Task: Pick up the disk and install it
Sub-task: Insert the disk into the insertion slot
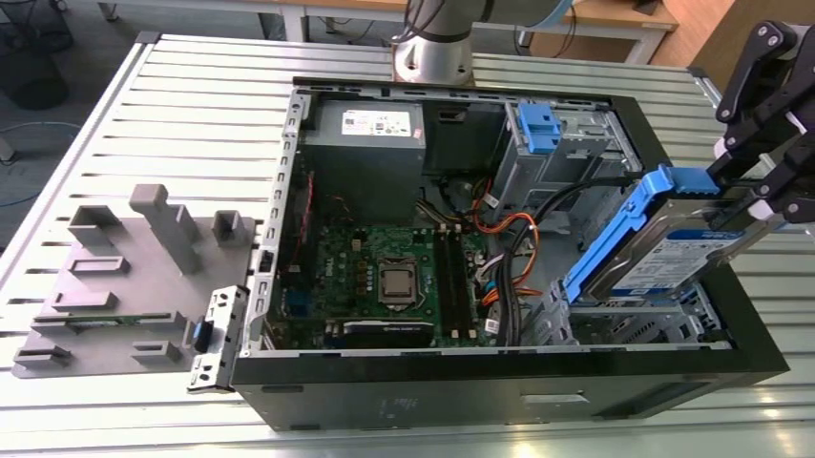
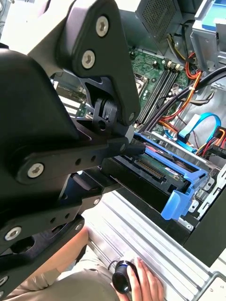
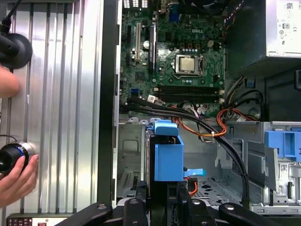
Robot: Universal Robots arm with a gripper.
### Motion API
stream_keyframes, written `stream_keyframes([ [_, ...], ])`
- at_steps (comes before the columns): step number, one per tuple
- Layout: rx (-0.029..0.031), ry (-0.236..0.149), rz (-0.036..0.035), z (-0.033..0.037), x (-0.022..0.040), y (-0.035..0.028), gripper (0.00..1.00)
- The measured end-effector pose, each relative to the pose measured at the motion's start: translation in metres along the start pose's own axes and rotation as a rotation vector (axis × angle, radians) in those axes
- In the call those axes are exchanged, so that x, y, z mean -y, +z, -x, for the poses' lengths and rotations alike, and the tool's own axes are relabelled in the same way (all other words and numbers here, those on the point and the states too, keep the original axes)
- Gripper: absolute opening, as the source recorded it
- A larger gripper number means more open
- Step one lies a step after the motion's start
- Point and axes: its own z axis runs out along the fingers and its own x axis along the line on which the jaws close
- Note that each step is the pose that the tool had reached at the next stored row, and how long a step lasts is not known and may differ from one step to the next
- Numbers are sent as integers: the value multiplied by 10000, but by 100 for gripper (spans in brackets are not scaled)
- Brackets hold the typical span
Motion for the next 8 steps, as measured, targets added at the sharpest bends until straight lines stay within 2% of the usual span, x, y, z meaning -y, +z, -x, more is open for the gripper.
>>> stream_keyframes([
  [8, 0, 27, -1, 0, 1, 30, 35],
])
